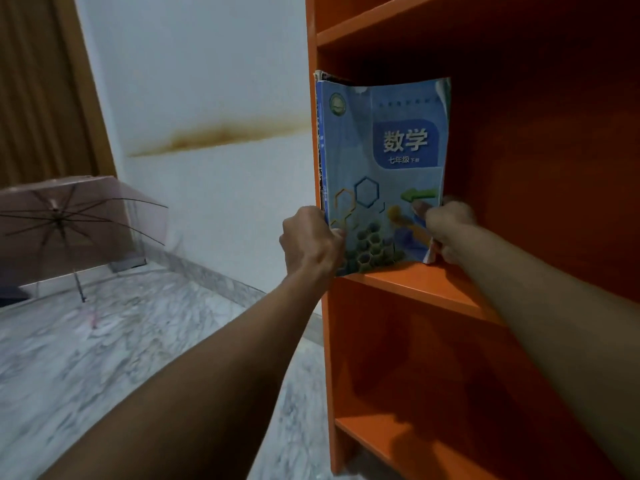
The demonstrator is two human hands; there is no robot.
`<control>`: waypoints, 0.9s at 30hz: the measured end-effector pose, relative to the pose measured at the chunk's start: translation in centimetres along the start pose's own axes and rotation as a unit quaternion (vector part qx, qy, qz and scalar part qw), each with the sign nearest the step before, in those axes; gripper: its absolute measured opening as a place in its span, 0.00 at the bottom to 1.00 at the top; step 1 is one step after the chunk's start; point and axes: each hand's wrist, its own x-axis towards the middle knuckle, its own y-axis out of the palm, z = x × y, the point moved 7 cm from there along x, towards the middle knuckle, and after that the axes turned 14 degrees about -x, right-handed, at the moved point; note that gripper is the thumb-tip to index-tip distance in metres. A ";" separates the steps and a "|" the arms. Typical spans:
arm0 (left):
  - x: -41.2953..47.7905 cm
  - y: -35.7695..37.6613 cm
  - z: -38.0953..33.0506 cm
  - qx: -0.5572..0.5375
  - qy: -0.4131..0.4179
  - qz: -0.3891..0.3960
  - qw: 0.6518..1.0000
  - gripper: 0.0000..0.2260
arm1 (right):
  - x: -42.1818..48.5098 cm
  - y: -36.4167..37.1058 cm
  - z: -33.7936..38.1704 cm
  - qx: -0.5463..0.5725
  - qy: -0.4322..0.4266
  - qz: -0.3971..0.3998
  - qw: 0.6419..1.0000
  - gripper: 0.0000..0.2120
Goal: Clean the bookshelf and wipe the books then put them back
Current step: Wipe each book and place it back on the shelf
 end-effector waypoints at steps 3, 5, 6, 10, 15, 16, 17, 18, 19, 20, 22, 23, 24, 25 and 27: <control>0.4 0.5 0.3 0.023 0.014 -0.002 1.000 0.14 | 0.7 0.9 -0.5 0.005 0.028 0.032 0.999 0.14; 0.7 0.8 0.4 0.032 0.020 -0.003 0.999 0.13 | 1.1 1.5 -0.9 0.021 0.054 0.052 0.997 0.13; 0.8 0.8 0.4 0.038 0.023 -0.005 0.999 0.13 | 1.2 1.8 -1.2 0.029 0.068 0.063 0.995 0.15; 0.9 0.9 0.1 0.047 0.037 -0.009 0.998 0.09 | 1.5 2.9 -1.5 0.053 0.079 0.090 0.991 0.19; 0.8 1.5 0.1 0.045 0.031 -0.012 0.998 0.08 | 1.5 4.9 -1.9 0.045 0.042 0.122 0.991 0.21; 0.9 1.6 0.1 0.045 0.030 -0.014 0.998 0.08 | 1.5 5.1 -1.8 0.038 0.032 0.116 0.992 0.21; 1.0 1.6 0.1 0.047 0.028 -0.014 0.998 0.08 | 1.5 5.2 -1.7 0.032 0.022 0.109 0.993 0.22; 1.1 1.6 0.2 0.048 0.026 -0.012 0.998 0.08 | 1.5 5.4 -1.6 0.027 0.013 0.105 0.994 0.23; 1.2 1.6 0.2 0.051 0.022 -0.008 0.998 0.08 | 1.5 5.4 -1.6 0.021 0.009 0.105 0.994 0.24; 1.3 1.6 0.2 0.052 0.018 -0.002 0.998 0.08 | 1.5 5.5 -1.5 0.016 0.005 0.107 0.994 0.24; 1.4 1.5 0.1 0.050 0.011 0.008 0.999 0.08 | 1.4 5.6 -1.4 0.008 0.000 0.110 0.994 0.26; 1.5 1.4 0.2 0.049 0.010 0.012 0.999 0.08 | 1.3 5.6 -1.4 0.006 -0.001 0.111 0.994 0.26; 1.5 1.3 0.2 0.048 0.009 0.014 0.999 0.08 | 1.2 5.7 -1.3 0.006 -0.003 0.114 0.994 0.27; 1.5 1.2 0.3 0.048 0.007 0.016 0.999 0.09 | 1.0 5.7 -1.2 0.007 -0.004 0.114 0.993 0.27; 1.4 1.2 0.4 0.048 0.003 0.019 0.999 0.10 | 0.7 5.5 -1.1 0.006 -0.009 0.113 0.994 0.27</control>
